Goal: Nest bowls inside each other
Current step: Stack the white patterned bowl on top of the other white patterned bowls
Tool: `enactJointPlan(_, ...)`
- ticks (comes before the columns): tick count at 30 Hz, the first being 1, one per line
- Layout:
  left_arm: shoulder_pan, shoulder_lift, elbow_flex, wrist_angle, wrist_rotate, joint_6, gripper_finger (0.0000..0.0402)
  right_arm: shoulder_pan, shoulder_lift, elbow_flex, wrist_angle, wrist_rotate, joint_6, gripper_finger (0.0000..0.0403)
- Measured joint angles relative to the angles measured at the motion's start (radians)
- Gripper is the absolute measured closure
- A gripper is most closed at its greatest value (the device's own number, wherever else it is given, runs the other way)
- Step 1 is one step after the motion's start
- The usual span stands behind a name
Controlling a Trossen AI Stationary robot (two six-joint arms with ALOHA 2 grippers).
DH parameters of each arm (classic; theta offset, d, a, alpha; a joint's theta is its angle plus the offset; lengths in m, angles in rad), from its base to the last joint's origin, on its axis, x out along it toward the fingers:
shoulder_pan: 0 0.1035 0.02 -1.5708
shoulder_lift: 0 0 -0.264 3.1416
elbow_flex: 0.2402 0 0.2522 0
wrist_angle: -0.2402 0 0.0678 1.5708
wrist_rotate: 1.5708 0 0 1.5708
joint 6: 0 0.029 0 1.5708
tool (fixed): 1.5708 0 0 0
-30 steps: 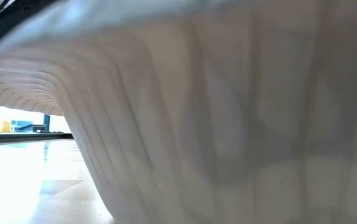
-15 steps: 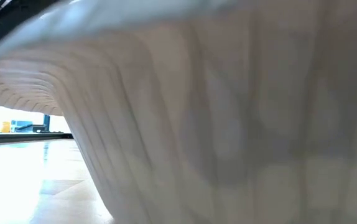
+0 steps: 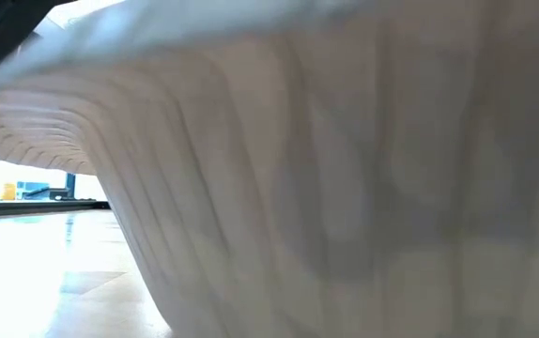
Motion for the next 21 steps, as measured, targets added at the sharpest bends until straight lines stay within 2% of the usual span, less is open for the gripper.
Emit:
enactJointPlan(6,-0.055,-0.014,-0.022,0.072,0.013,-0.081,0.0156,0.0,-0.042,0.0,-0.022,0.009,-0.019,0.0197)
enactJointPlan(12,-0.091,-0.032,-0.024,0.164,0.042,-0.18,0.0156,0.0,-0.101,0.0,-0.032,0.067,-0.075,0.0197)
enactJointPlan(21,-0.14,-0.039,-0.023,0.269,0.042,-0.306,0.0156,0.0,-0.174,0.0,-0.033,0.068,-0.117,0.0197)
